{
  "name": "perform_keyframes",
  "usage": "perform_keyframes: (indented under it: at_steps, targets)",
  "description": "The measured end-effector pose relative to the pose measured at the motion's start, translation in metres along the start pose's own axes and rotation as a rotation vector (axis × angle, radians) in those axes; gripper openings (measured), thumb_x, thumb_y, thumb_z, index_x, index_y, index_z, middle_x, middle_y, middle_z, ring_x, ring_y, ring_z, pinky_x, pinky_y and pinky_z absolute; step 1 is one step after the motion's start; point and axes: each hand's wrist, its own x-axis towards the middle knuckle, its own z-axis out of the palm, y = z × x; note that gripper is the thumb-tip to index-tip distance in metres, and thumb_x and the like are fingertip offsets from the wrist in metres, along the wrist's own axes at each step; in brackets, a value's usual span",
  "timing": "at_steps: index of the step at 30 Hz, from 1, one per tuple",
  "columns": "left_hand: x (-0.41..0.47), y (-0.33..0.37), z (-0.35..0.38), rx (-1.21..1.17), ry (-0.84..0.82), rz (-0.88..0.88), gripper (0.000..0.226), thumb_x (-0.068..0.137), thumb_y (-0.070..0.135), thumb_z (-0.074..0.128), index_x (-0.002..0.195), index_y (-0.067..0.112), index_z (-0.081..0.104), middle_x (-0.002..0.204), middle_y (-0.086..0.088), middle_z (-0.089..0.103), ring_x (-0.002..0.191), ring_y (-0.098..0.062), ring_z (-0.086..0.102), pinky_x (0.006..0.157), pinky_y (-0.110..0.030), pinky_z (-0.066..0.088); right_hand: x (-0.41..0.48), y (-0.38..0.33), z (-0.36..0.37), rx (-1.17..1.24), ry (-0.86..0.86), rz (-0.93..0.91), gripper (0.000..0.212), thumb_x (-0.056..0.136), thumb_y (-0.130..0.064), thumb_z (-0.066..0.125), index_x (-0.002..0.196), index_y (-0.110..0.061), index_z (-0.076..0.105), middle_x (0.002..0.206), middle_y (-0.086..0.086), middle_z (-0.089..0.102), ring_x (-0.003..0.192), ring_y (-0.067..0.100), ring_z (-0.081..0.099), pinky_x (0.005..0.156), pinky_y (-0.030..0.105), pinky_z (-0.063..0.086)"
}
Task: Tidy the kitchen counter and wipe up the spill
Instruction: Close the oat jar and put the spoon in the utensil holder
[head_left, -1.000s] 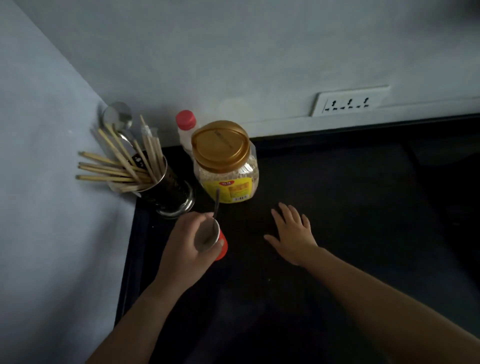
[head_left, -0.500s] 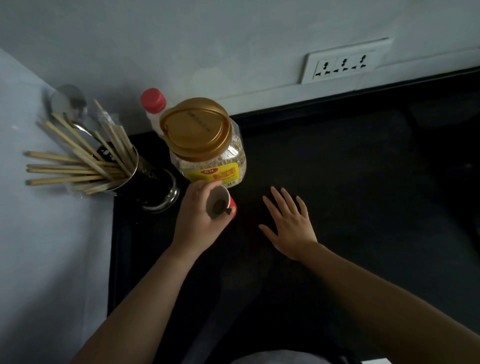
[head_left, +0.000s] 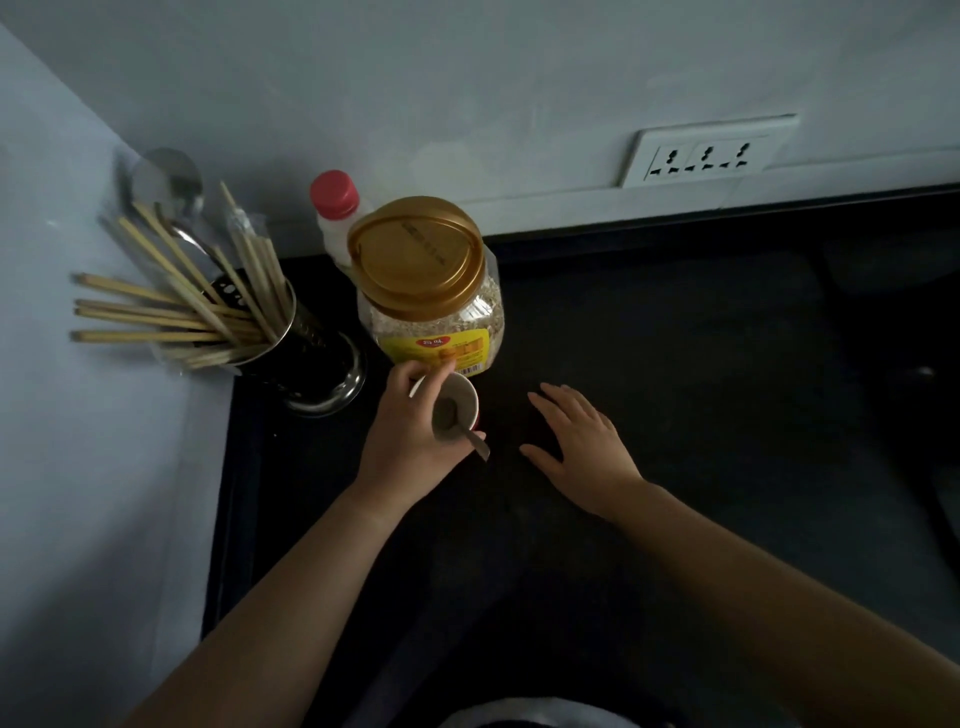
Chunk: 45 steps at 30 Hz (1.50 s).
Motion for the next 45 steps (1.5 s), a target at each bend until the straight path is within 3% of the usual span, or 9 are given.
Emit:
perform_keyframes:
  at_steps: [4, 8, 14, 22, 27, 32, 35, 37, 45]
  targets:
    - [-0.001, -0.007, -0.003, 0.019, -0.061, 0.03, 0.097, 0.061, 0.028, 0.085, 0.143, 0.022, 0.033, 0.134, -0.007, 0.035, 0.126, -0.019, 0.039, 0.097, -0.028, 0.038, -0.006, -0.016, -0.017, 0.104, 0.076, -0.079, 0.061, 0.088, -0.042, 0.054, 0.142, -0.03, 0.028, 0.149, -0.004, 0.03, 0.137, 0.013, 0.025, 0.107, 0.029, 0.026]
    - [-0.003, -0.013, -0.011, 0.014, -0.112, 0.006, 0.096, 0.066, 0.032, 0.082, 0.144, 0.024, 0.026, 0.136, -0.006, 0.04, 0.126, -0.017, 0.041, 0.099, -0.035, 0.043, -0.015, -0.028, -0.028, 0.192, 0.118, -0.119, 0.056, 0.087, -0.039, 0.058, 0.138, -0.03, 0.035, 0.138, -0.006, 0.042, 0.124, 0.009, 0.041, 0.096, 0.024, 0.036]
    - [-0.01, -0.023, -0.014, -0.041, -0.112, -0.068, 0.088, 0.065, 0.046, 0.078, 0.138, 0.029, 0.033, 0.132, 0.001, 0.046, 0.119, -0.011, 0.047, 0.091, -0.036, 0.049, -0.02, -0.057, -0.041, 0.359, 0.212, -0.245, 0.026, 0.083, -0.03, 0.065, 0.107, -0.023, 0.058, 0.09, -0.015, 0.054, 0.076, 0.002, 0.054, 0.066, 0.019, 0.049]
    - [-0.026, -0.034, -0.025, 0.036, -0.072, -0.127, 0.085, 0.074, 0.038, 0.074, 0.144, 0.018, 0.029, 0.145, -0.004, 0.037, 0.134, -0.017, 0.034, 0.099, -0.023, 0.026, 0.0, -0.08, -0.046, 0.504, 0.351, -0.183, 0.016, 0.088, -0.022, 0.061, 0.101, -0.015, 0.064, 0.086, -0.007, 0.065, 0.072, -0.001, 0.058, 0.064, 0.011, 0.047]
    - [-0.046, -0.06, -0.029, 0.102, -0.088, -0.187, 0.068, 0.083, 0.041, 0.063, 0.14, 0.017, 0.036, 0.143, -0.004, 0.041, 0.131, -0.02, 0.039, 0.101, -0.028, 0.033, 0.002, -0.096, -0.07, 0.473, 0.428, -0.298, 0.011, 0.091, -0.021, 0.056, 0.095, -0.014, 0.064, 0.079, -0.011, 0.06, 0.07, 0.005, 0.059, 0.061, 0.016, 0.049]
    - [-0.059, -0.088, -0.027, 0.278, -0.116, -0.178, 0.059, 0.086, 0.045, 0.051, 0.135, 0.012, 0.047, 0.142, -0.013, 0.044, 0.131, -0.029, 0.04, 0.105, -0.039, 0.035, 0.004, -0.115, -0.105, 0.624, 0.562, -0.327, 0.01, 0.093, -0.016, 0.052, 0.089, -0.014, 0.061, 0.066, -0.012, 0.054, 0.058, 0.004, 0.053, 0.052, 0.012, 0.037]
    - [-0.066, -0.103, -0.02, 0.364, -0.153, -0.153, 0.066, 0.083, 0.052, 0.034, 0.134, 0.013, 0.047, 0.142, -0.015, 0.045, 0.13, -0.034, 0.043, 0.1, -0.051, 0.042, 0.008, -0.134, -0.119, 0.675, 0.58, -0.364, 0.009, 0.093, -0.017, 0.051, 0.091, -0.019, 0.06, 0.07, -0.004, 0.061, 0.062, 0.01, 0.057, 0.055, 0.024, 0.045]
    - [-0.069, -0.108, -0.017, 0.393, -0.16, -0.155, 0.064, 0.084, 0.051, 0.033, 0.136, 0.016, 0.044, 0.144, -0.014, 0.043, 0.131, -0.034, 0.042, 0.097, -0.055, 0.043, 0.016, -0.149, -0.123, 0.694, 0.576, -0.393, 0.009, 0.093, -0.017, 0.052, 0.09, -0.018, 0.06, 0.07, 0.001, 0.061, 0.062, 0.015, 0.057, 0.055, 0.027, 0.044]
    - [-0.073, -0.113, -0.01, 0.36, -0.16, -0.185, 0.06, 0.091, 0.042, 0.048, 0.144, 0.022, 0.03, 0.155, -0.006, 0.025, 0.143, -0.026, 0.02, 0.11, -0.05, 0.022, 0.059, -0.21, -0.118, 0.649, 0.577, -0.508, 0.012, 0.093, -0.015, 0.052, 0.094, -0.008, 0.061, 0.073, 0.001, 0.065, 0.062, 0.006, 0.059, 0.053, 0.01, 0.041]
